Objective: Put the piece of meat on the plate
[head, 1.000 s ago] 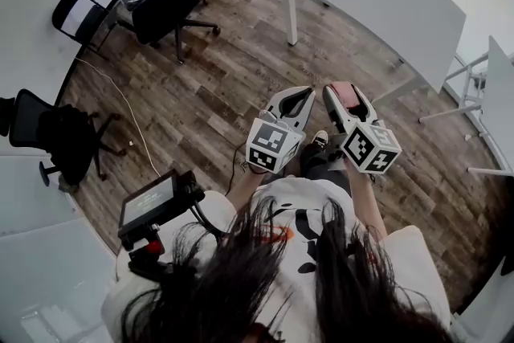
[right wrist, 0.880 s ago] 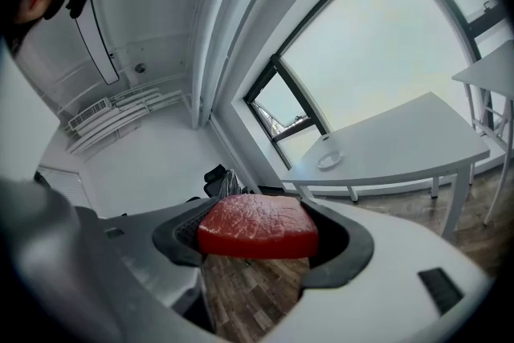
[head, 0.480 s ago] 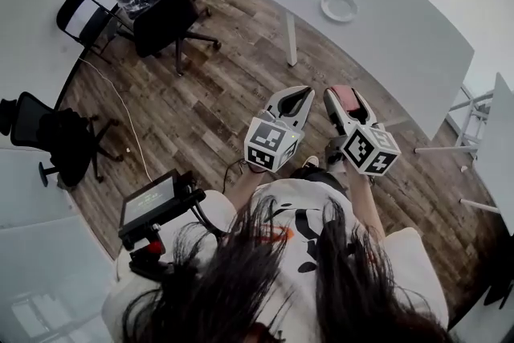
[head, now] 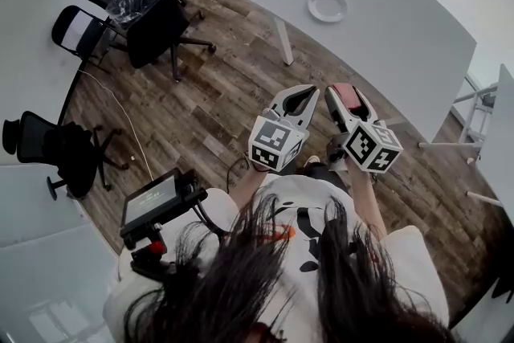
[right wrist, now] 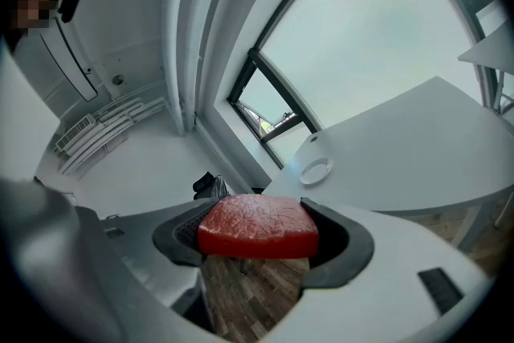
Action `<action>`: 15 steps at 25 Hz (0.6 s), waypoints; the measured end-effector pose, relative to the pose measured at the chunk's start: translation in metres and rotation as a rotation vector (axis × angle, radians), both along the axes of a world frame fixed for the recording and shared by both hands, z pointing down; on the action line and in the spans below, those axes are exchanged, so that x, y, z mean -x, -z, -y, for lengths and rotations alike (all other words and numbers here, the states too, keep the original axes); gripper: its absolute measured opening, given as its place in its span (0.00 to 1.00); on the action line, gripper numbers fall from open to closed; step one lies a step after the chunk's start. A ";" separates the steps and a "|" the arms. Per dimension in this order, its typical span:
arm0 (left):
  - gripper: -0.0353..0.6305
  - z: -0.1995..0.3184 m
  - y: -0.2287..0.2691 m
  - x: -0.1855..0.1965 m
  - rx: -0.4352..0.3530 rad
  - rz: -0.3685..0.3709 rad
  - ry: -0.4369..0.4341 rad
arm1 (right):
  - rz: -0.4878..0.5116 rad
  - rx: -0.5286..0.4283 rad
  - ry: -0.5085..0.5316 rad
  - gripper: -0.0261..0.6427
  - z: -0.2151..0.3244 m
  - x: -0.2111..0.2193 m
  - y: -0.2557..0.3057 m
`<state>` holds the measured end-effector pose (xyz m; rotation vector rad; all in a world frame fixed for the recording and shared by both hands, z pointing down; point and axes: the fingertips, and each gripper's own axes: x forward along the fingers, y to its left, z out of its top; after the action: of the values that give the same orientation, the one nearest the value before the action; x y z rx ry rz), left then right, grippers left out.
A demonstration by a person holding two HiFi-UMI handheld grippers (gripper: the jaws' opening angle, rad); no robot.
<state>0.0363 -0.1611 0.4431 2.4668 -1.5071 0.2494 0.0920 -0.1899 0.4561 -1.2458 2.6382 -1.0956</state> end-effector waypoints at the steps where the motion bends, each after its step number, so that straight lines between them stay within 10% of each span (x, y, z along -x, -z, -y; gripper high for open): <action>1: 0.06 0.004 0.000 -0.001 0.002 -0.004 -0.004 | -0.001 0.003 -0.001 0.52 0.001 -0.001 -0.001; 15: 0.06 0.077 -0.012 -0.010 0.014 -0.024 -0.091 | -0.016 0.045 -0.104 0.52 0.061 -0.019 -0.016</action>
<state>0.0460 -0.2377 0.4554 2.5213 -1.3812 0.2448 0.1107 -0.2510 0.4724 -1.3883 2.5405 -1.1395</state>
